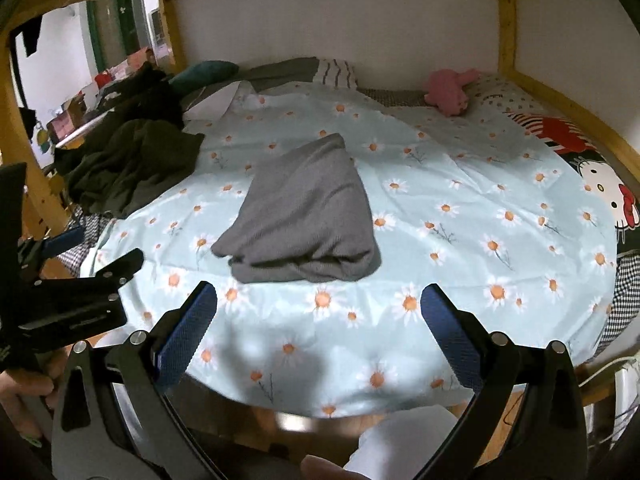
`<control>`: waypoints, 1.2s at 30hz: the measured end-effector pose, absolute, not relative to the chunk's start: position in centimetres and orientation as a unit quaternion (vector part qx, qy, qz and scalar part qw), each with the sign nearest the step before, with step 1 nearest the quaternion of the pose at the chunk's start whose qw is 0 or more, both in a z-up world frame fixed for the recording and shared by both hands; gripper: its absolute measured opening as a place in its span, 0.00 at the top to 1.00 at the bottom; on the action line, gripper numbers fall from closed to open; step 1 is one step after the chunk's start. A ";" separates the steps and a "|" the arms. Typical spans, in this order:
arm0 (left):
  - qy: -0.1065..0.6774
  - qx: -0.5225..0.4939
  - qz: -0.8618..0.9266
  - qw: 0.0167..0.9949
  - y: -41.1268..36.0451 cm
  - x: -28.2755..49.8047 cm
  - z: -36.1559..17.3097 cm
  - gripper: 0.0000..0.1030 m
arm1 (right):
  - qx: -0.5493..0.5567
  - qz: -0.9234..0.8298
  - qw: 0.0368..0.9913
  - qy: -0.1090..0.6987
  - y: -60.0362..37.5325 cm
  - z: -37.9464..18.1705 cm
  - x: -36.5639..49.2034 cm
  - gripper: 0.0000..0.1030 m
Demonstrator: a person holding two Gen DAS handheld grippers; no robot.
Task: Fold large clothes
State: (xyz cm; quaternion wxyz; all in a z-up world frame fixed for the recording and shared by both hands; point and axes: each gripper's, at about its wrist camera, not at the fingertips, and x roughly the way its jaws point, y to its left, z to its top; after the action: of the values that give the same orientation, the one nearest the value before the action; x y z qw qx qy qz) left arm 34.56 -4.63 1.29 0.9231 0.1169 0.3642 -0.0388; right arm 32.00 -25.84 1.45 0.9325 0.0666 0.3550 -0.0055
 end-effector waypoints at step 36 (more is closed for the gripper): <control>0.456 0.065 -0.032 0.887 -1.0 36.0 -6.3 0.04 | 0.292 0.157 0.745 0.579 -34.7 -19.3 62.7 0.03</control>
State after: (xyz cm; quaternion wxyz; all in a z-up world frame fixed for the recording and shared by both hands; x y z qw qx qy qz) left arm 36.03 -1.00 -6.30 0.8870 0.0653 0.4560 -0.0316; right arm 62.68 -34.65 -19.34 0.7448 0.2922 0.5791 0.1568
